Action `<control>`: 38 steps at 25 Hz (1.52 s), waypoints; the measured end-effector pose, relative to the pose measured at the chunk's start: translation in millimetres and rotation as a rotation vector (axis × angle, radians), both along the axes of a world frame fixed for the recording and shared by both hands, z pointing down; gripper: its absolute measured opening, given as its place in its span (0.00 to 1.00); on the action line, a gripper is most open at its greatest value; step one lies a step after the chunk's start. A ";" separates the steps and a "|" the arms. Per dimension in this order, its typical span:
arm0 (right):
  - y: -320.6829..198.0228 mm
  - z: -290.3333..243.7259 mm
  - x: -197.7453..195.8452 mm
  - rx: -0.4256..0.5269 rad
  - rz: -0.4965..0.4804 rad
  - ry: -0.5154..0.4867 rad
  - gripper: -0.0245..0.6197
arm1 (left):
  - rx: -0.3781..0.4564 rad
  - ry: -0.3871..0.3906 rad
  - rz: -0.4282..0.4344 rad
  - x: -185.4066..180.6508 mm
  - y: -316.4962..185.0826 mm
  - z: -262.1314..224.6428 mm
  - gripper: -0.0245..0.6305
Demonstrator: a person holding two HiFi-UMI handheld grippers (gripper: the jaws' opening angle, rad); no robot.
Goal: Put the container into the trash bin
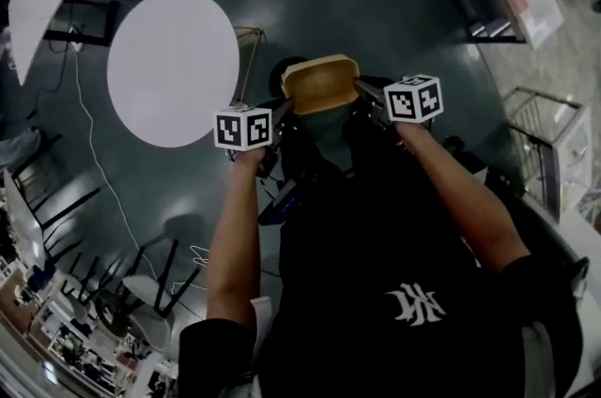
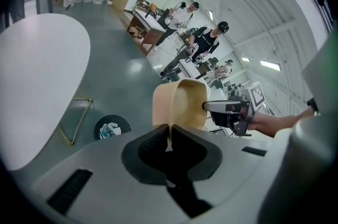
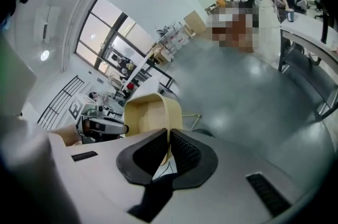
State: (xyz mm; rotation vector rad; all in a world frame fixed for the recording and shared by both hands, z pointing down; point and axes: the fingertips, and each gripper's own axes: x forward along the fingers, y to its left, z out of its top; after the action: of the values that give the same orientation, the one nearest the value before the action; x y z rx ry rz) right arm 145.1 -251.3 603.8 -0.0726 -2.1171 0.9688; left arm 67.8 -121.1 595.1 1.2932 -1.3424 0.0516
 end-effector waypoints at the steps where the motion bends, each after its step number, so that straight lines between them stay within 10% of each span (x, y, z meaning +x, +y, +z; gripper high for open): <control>1: -1.7 5.2 0.5 -0.005 -0.023 0.009 0.11 | -0.014 0.001 -0.011 5.3 1.1 5.7 0.08; 14: 28.5 101.3 -20.6 -0.058 -0.231 0.120 0.11 | -0.136 0.061 -0.197 17.4 45.9 109.7 0.08; 38: 45.8 309.9 -39.1 -0.016 -0.193 0.245 0.11 | -0.253 0.072 -0.263 -12.7 61.3 319.2 0.06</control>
State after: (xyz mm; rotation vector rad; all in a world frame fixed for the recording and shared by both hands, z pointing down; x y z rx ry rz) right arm 106.0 -205.5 913.7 -0.1557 -1.8409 0.8355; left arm 55.0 -59.8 914.3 0.8924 -1.3849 -0.0077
